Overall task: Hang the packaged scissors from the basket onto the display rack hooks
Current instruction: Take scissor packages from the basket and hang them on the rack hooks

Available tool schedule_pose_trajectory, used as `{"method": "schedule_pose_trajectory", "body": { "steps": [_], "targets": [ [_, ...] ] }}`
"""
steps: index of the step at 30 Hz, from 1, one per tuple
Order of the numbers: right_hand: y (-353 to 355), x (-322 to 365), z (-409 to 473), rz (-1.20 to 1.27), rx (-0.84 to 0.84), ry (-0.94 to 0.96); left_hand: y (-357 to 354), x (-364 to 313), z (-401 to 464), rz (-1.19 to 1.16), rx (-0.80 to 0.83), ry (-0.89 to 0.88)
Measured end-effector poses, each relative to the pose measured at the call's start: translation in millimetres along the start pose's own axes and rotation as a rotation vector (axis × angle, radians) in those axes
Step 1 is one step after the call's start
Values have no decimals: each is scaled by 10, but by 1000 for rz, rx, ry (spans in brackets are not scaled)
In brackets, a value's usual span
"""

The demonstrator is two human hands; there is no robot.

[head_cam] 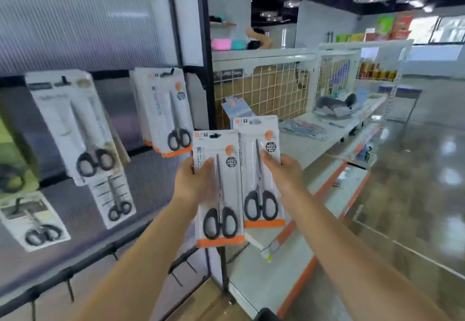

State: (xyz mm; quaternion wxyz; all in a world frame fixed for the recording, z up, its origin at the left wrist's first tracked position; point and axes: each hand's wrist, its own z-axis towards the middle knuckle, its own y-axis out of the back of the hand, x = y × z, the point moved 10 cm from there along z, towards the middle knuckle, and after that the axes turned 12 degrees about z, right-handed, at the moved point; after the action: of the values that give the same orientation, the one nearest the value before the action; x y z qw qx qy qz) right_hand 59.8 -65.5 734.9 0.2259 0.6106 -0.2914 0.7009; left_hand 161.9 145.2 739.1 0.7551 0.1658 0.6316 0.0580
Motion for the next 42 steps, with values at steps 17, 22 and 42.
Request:
{"method": "schedule_pose_trajectory", "body": {
  "steps": [17,22,42],
  "targets": [
    [-1365,629,201,-50,170,83,1336,-141,425,-111,-231,35],
    [-1537,848,519,-94,158,134,1444,-175,681,-122,-249,14],
    [-2146,632,841,-58,324,88,1602,-357,1020,-85,-285,-77]
  ]
}}
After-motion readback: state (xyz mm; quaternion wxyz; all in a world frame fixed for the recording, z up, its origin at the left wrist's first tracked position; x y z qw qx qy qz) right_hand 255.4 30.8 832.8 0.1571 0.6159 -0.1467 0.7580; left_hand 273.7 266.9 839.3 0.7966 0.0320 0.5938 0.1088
